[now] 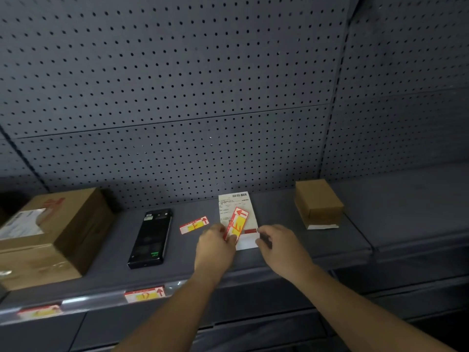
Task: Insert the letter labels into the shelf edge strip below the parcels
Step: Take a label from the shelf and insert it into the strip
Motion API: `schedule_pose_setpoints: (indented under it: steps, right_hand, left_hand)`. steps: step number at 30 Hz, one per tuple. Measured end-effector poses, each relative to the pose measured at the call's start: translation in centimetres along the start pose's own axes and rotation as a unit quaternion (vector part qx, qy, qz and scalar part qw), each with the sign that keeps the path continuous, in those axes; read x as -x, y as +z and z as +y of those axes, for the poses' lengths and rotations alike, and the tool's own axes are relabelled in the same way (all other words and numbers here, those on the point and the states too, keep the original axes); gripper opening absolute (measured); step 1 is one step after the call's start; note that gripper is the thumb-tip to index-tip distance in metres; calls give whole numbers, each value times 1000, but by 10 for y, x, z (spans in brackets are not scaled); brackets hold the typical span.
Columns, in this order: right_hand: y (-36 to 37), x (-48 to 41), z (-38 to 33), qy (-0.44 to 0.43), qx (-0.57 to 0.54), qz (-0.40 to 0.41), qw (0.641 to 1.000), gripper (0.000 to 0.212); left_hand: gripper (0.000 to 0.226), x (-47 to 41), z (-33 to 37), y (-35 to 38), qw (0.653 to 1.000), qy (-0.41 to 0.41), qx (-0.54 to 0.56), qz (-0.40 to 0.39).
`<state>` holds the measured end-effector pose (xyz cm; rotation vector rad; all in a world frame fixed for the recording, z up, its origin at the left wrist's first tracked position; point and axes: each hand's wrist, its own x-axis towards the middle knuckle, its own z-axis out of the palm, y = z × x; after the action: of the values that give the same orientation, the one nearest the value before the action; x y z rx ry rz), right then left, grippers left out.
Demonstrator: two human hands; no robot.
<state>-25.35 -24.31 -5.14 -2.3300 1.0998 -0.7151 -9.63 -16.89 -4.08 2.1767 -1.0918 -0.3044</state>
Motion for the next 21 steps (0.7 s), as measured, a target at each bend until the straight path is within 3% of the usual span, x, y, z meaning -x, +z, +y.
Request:
schedule_pose_setpoints:
  steps: [10, 21]
  right_hand:
    - [10, -44, -20, -36, -25, -19, 999, 48]
    - [-2, -22, -36, -70, -43, -31, 996, 9]
  left_hand:
    - [10, -12, -8, -9, 999, 21, 24, -21]
    - [10, 3, -23, -41, 990, 137, 14, -34]
